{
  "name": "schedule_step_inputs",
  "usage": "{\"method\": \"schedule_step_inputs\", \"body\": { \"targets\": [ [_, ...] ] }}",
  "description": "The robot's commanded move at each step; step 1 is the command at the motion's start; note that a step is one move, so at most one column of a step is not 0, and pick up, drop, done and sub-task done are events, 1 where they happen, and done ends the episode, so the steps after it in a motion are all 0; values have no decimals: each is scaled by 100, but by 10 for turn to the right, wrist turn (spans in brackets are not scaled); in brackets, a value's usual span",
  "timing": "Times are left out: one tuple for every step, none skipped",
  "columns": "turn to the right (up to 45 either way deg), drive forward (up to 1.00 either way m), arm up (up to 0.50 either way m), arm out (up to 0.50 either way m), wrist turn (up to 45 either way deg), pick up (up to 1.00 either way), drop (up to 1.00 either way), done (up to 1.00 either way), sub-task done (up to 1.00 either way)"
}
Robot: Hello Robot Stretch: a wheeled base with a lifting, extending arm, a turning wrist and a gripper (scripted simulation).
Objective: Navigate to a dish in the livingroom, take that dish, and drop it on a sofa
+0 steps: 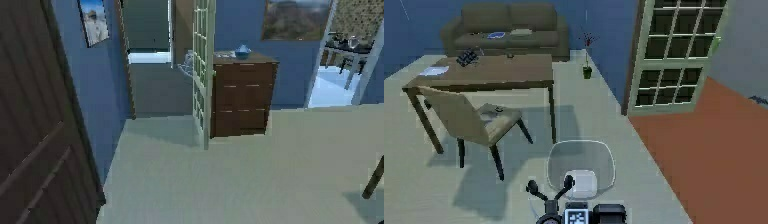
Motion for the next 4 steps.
{"method": "schedule_step_inputs", "body": {
  "targets": [
    [330, 0, 0, 0, 0, 0, 0, 0, 0],
    [0, 100, 0, 0, 0, 0, 0, 0, 0],
    [390, 0, 0, 0, 0, 0, 0, 0, 0],
    [0, 5, 0, 0, 0, 0, 0, 0, 0]
  ]
}}
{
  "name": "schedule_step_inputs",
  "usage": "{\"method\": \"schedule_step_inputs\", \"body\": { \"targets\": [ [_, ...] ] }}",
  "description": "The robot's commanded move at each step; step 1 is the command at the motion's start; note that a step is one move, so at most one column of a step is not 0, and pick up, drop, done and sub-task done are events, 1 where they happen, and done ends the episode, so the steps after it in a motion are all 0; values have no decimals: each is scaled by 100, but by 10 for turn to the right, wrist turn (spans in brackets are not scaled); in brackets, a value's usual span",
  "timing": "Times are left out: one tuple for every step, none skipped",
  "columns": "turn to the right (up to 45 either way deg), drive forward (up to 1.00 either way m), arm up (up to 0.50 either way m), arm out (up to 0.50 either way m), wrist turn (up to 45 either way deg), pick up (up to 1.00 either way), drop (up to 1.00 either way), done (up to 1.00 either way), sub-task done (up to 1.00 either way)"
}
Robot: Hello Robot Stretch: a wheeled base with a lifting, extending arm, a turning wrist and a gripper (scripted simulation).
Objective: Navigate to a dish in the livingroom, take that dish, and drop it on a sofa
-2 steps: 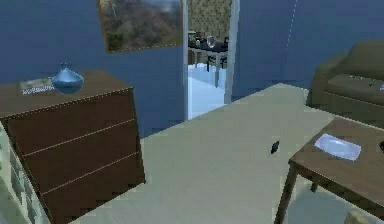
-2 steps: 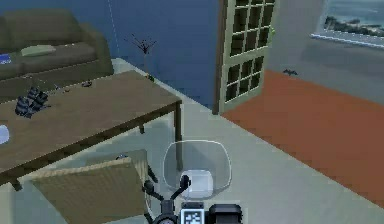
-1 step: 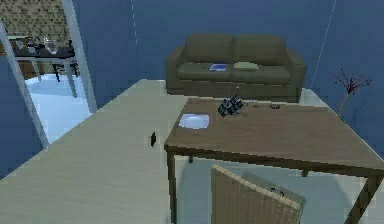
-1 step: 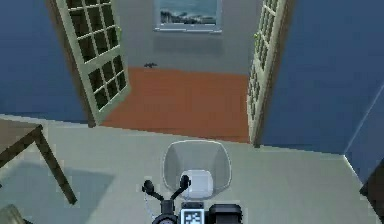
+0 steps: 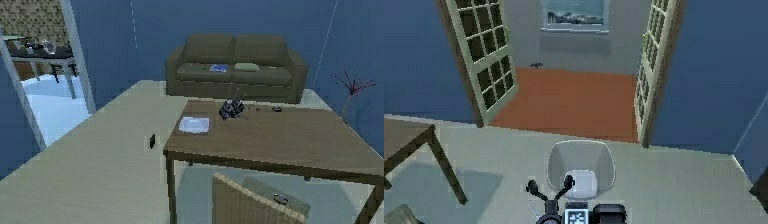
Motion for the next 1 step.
{"method": "schedule_step_inputs", "body": {
  "targets": [
    [-360, 0, 0, 0, 0, 0, 0, 0, 0]
  ]
}}
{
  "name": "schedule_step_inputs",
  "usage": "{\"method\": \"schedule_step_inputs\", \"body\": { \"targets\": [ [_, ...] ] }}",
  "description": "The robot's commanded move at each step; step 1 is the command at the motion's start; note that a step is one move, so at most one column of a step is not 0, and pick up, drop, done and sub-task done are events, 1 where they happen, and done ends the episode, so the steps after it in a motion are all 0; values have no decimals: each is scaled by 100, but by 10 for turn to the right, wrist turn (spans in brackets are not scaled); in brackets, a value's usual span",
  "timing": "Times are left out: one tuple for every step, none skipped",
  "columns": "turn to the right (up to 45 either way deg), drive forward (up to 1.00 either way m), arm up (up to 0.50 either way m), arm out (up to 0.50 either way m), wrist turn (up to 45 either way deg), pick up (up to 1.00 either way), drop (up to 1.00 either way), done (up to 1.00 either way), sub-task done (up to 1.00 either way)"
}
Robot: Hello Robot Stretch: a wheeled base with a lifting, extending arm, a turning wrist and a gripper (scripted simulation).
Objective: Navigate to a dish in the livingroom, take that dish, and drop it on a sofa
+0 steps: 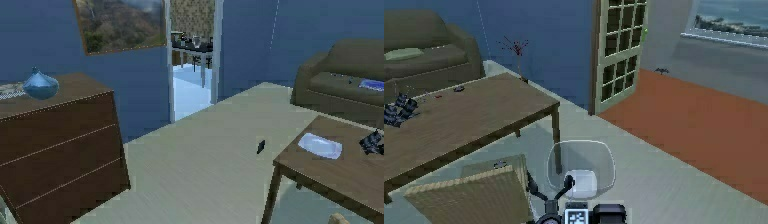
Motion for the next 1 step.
{"method": "schedule_step_inputs", "body": {
  "targets": [
    [0, 100, 0, 0, 0, 0, 0, 0, 0]
  ]
}}
